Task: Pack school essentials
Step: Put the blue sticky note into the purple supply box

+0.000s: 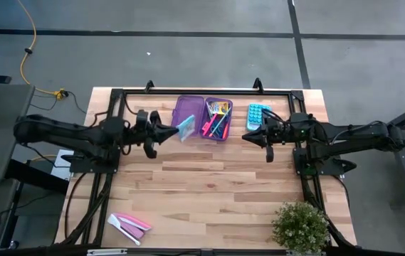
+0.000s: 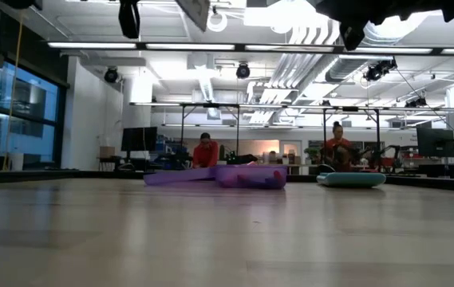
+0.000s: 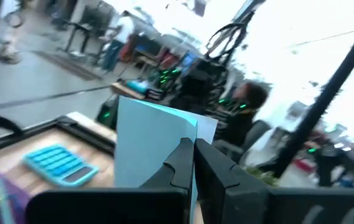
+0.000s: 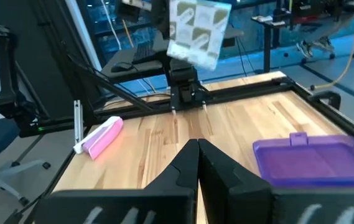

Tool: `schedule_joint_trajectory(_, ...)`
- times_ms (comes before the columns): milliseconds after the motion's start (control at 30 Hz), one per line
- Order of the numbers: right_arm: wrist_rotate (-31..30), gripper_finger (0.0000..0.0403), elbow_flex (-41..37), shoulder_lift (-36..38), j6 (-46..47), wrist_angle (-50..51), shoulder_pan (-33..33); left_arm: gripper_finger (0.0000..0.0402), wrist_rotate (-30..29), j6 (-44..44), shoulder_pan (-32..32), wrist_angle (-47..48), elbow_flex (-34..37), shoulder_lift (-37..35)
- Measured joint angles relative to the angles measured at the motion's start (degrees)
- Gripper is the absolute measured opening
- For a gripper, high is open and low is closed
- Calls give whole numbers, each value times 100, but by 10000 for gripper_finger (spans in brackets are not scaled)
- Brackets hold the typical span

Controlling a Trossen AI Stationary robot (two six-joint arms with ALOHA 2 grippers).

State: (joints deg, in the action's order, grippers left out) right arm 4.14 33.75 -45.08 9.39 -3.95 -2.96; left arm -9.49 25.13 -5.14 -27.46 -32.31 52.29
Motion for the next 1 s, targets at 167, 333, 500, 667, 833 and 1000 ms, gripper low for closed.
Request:
schedule_joint_trajectory(167,57,0,1,0,-88,-88,2,0,-149,14,255,-708,283,112)
schedule_joint_trajectory(333,57,0,-1,0,-88,-86,1,0,-197,15,301,-685,305,131)
schedule_joint_trajectory(500,57,0,1,0,-88,-85,0,0,-208,15,301,-685,303,131)
schedule_joint_trajectory(667,57,0,1,0,-86,-83,0,0,-217,129,285,-682,300,172)
schedule_joint_trajectory(833,21,0,1,0,-88,-80,0,0,-292,169,28,-322,-91,592)
schedule_joint_trajectory(1000,-8,0,1,0,-88,-73,0,0,53,-43,-523,995,-1193,1506)
